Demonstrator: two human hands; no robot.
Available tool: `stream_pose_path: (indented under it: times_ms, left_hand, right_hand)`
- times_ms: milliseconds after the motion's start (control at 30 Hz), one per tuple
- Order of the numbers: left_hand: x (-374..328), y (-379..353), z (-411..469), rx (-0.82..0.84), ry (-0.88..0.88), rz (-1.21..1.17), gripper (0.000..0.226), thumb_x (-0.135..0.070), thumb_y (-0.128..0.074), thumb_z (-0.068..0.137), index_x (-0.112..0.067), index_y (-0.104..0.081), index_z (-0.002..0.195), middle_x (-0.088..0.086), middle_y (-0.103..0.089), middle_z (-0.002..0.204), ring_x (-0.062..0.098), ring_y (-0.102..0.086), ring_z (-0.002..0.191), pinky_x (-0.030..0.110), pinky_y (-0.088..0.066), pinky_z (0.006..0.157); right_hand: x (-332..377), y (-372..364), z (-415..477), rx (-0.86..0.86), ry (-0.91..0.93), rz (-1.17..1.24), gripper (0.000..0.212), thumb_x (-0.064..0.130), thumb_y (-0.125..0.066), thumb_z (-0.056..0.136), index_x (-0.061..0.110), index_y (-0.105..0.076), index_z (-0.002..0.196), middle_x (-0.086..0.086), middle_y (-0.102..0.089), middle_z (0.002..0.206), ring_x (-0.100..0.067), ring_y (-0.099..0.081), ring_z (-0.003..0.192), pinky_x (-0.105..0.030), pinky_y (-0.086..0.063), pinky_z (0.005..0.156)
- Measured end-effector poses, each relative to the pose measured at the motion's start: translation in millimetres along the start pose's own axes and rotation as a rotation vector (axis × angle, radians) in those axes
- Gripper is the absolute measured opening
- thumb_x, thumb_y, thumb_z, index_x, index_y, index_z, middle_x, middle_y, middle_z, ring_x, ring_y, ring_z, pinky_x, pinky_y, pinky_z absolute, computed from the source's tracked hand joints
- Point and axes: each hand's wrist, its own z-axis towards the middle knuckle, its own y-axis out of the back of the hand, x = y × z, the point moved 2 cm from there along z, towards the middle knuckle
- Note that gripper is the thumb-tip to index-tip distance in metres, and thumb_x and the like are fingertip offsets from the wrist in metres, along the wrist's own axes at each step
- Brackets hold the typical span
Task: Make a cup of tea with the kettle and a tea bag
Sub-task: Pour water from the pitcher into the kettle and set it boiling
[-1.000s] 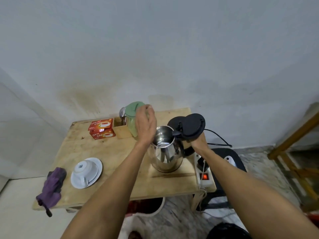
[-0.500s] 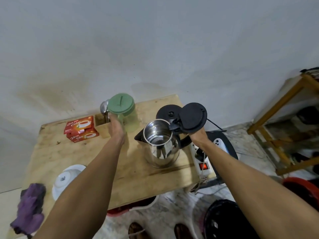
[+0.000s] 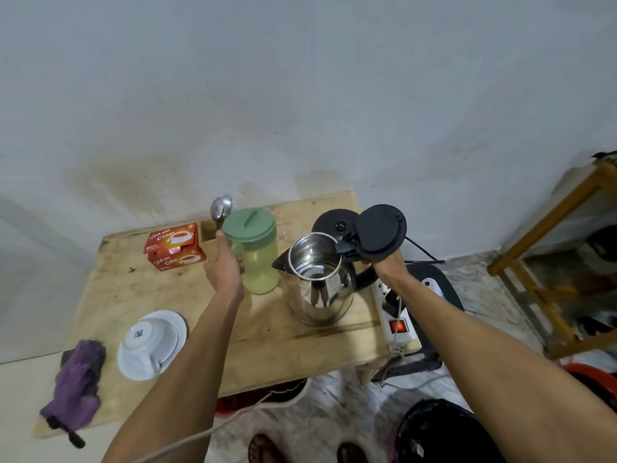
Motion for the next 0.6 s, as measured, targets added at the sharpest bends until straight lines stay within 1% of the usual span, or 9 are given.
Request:
stream_pose_path:
  times_ms: [100,167,200,300,333,400,467,567,600]
  left_hand:
    - [-8.5,19.5,-8.2,0.001,-0.054,0.033,0.048,-0.06,-0.053,0.088,-0.019,-0.055,0.065,-0.003,-0.046,0.057,0.016,-0.041,0.053,0.032,-0.034,0.057]
    - [-18.8,30.0,-13.2,0.016,-0.093,0.048,0.045,-0.06,-0.055,0.086,-0.018,-0.058,0.069,-0.003,-0.046,0.057,0.016,-0.041,0.053,0.032,-0.034,0.056]
    - [-25.7,35.5,-16.7,0.02,-0.117,0.049,0.043,-0.058,-0.057,0.086,-0.018,-0.059,0.07,-0.002,-0.047,0.058,0.016,-0.041,0.053,0.032,-0.033,0.055]
    - [-50.3,47.1,-24.6,0.034,-0.191,0.046,0.04,-0.05,-0.06,0.085,-0.017,-0.055,0.064,0.002,-0.045,0.054,0.02,-0.041,0.049,0.031,-0.031,0.049]
    - [-59.0,49.9,-28.3,0.044,-0.217,0.05,0.04,-0.048,-0.06,0.085,-0.016,-0.053,0.063,0.004,-0.044,0.054,0.021,-0.04,0.047,0.03,-0.03,0.048]
    - [-73.9,54.1,-32.5,0.066,-0.256,0.102,0.042,-0.047,-0.059,0.086,-0.014,-0.051,0.062,0.007,-0.044,0.053,0.021,-0.041,0.046,0.03,-0.031,0.048]
    - [-87.0,57.5,-37.5,0.081,-0.277,0.163,0.047,-0.05,-0.059,0.083,-0.01,-0.051,0.061,0.011,-0.047,0.055,0.023,-0.043,0.045,0.03,-0.033,0.048]
    - [-101.9,59.2,-45.6,0.122,-0.338,0.242,0.052,-0.052,-0.059,0.081,-0.006,-0.053,0.059,0.014,-0.049,0.053,0.024,-0.044,0.044,0.03,-0.037,0.051]
    - [-105.6,59.4,-48.4,0.136,-0.358,0.271,0.052,-0.051,-0.059,0.082,-0.006,-0.053,0.056,0.014,-0.048,0.05,0.024,-0.044,0.043,0.03,-0.038,0.051]
  right_hand:
    - [5.7,-0.9,0.3,0.015,0.001,-0.016,0.023,0.0,-0.067,0.089,0.022,-0.062,0.096,0.005,-0.062,0.087,-0.01,-0.055,0.076,-0.025,-0.047,0.067]
    - [5.2,-0.6,1.0,0.011,0.006,-0.047,0.022,0.002,-0.068,0.089,0.023,-0.062,0.093,0.001,-0.064,0.088,-0.016,-0.057,0.078,-0.032,-0.05,0.069]
    - [3.6,-0.2,2.0,0.009,0.0,-0.064,0.017,0.003,-0.067,0.089,0.02,-0.063,0.091,-0.002,-0.065,0.087,-0.02,-0.057,0.079,-0.035,-0.051,0.069]
    - [-2.2,0.7,6.1,0.005,-0.024,-0.119,0.004,0.004,-0.065,0.09,0.007,-0.064,0.091,-0.015,-0.066,0.088,-0.026,-0.056,0.078,-0.043,-0.053,0.07]
    - [-3.2,0.9,6.5,0.005,-0.028,-0.125,0.003,0.004,-0.064,0.09,0.004,-0.065,0.092,-0.019,-0.067,0.09,-0.027,-0.057,0.079,-0.046,-0.055,0.072]
    - [-5.1,0.5,8.0,0.0,-0.03,-0.134,0.009,0.006,-0.064,0.089,-0.002,-0.065,0.096,-0.024,-0.068,0.095,-0.028,-0.058,0.08,-0.051,-0.056,0.075]
    - [-4.0,-0.4,7.5,0.006,-0.037,-0.145,0.011,0.007,-0.064,0.09,-0.002,-0.065,0.096,-0.024,-0.068,0.095,-0.028,-0.058,0.08,-0.052,-0.056,0.076]
    - [-0.3,-0.5,5.9,0.02,-0.037,-0.145,0.002,0.007,-0.063,0.092,0.006,-0.064,0.093,-0.02,-0.067,0.094,-0.029,-0.058,0.082,-0.051,-0.056,0.079]
    - [1.4,-0.5,5.4,0.025,-0.026,-0.149,0.002,0.007,-0.063,0.092,0.007,-0.063,0.094,-0.019,-0.067,0.095,-0.03,-0.059,0.083,-0.052,-0.056,0.08]
